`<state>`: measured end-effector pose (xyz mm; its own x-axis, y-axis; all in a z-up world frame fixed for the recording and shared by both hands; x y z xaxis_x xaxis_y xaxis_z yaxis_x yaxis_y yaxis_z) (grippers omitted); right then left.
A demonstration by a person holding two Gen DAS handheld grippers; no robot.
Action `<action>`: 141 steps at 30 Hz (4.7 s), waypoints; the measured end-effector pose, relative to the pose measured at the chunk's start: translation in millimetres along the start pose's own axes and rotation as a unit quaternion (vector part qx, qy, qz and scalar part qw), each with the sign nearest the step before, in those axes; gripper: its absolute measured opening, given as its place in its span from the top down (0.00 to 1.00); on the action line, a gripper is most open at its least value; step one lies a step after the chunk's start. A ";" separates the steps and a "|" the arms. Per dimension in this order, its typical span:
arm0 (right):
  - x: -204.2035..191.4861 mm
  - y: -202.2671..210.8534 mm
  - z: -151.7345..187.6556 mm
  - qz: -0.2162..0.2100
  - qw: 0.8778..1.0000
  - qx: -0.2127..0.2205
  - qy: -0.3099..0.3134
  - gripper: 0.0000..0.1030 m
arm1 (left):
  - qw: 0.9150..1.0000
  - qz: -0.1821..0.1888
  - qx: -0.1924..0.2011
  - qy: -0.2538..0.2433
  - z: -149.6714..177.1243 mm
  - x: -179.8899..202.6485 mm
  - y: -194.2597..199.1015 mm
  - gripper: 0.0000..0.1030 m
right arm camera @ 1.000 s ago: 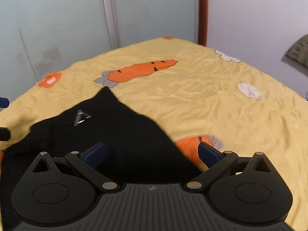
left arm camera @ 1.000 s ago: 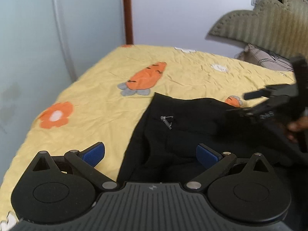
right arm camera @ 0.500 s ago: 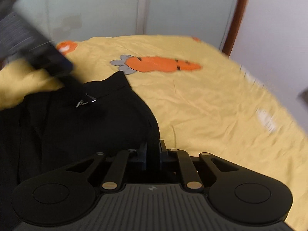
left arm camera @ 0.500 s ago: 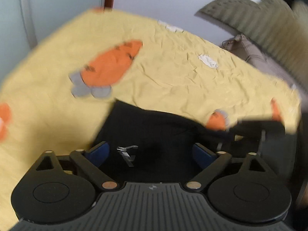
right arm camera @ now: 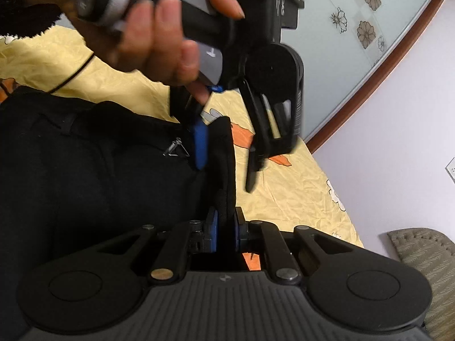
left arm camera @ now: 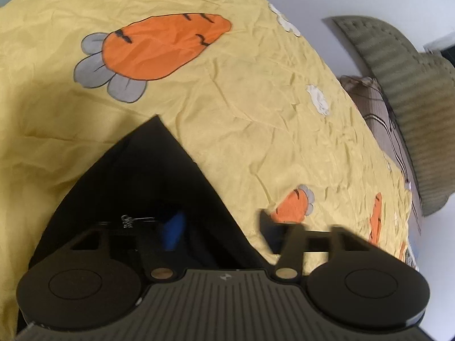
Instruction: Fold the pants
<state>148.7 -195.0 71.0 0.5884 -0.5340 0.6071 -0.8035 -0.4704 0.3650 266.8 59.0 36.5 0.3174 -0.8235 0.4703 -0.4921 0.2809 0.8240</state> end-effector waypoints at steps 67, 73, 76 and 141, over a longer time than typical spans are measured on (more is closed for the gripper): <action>-134.7 220.5 95.2 0.173 0.977 -0.125 0.027 0.52 | 0.992 0.055 -0.026 -0.113 292.7 27.6 89.8 0.11; -129.7 215.8 97.7 0.167 0.979 -0.116 0.003 0.74 | 0.994 0.071 -0.059 -0.050 289.9 21.6 78.2 0.07; -129.2 214.9 96.4 0.162 0.980 -0.114 -0.010 0.90 | 0.996 0.064 -0.059 -0.023 289.1 17.1 73.7 0.06; 32.4 448.1 377.6 0.266 0.459 0.106 -0.841 0.31 | 0.844 0.049 0.046 -0.532 440.1 197.0 19.9 0.30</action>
<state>-158.0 -688.3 -12.4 -0.3049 -0.3161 -0.8984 -0.9521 0.0776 0.2958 -37.3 -314.7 6.4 -0.6125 -0.7885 -0.0560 -0.5504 0.3746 0.7462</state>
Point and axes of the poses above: each gripper's, at about its wrist camera, not at the fingertips, and y roughly against the way its jaws point, x to its right, z to its underside, the point moved 2 cm from there along -y, roughly the way its jaws point, and after that the axes turned 7 degrees about x, right-handed, at the moved point
